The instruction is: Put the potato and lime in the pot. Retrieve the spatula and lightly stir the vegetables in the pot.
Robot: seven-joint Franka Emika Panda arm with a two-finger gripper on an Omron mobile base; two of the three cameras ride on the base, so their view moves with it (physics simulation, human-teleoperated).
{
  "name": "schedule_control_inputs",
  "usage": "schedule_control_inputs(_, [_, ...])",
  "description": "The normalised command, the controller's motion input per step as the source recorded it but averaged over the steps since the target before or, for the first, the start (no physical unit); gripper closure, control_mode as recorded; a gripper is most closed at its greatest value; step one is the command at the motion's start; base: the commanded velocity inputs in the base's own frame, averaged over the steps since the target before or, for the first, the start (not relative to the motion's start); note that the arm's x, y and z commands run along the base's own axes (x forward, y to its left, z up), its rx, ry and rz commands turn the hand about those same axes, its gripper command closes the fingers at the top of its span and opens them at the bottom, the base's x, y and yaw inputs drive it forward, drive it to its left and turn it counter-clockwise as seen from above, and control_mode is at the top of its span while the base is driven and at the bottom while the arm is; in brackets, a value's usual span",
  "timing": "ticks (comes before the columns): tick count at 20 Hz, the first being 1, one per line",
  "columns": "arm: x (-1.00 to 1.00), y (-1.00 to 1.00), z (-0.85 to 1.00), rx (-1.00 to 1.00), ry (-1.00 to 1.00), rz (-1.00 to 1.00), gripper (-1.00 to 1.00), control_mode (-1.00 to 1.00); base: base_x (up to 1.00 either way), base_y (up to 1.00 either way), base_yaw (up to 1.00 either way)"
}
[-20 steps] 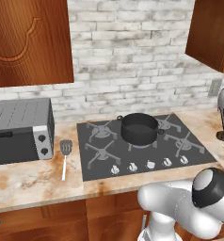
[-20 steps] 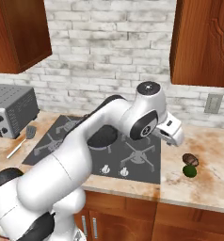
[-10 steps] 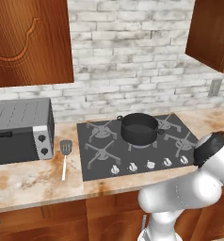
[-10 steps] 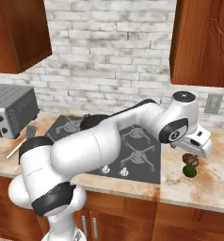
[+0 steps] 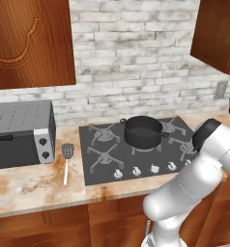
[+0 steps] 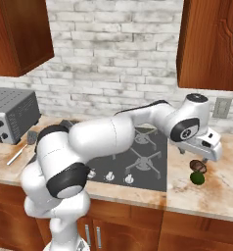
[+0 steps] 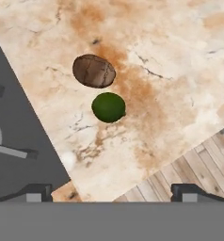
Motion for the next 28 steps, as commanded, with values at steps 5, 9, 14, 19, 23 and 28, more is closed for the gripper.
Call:
schedule_control_inputs(5, [0.08,0.0,-0.63,0.01,0.01,0.03,-1.0,-1.0,0.0,0.0,0.0])
schedule_control_inputs(9, [0.01,0.0,-0.49,0.03,-0.07,0.05,-1.0,-1.0,0.0,0.0,0.0])
schedule_control_inputs(14, [0.14,0.0,-0.35,0.04,-0.07,0.13,-1.0,-1.0,0.0,0.0,0.0])
schedule_control_inputs(19, [0.22,-0.07,-0.08,0.01,0.05,0.21,-1.0,-1.0,0.0,0.0,0.0])
schedule_control_inputs(23, [0.16,-0.2,0.0,0.0,0.04,0.19,-1.0,-1.0,0.0,0.0,0.0])
schedule_control_inputs(28, [0.06,-0.13,-0.04,0.0,0.02,0.11,-1.0,-1.0,0.0,0.0,0.0])
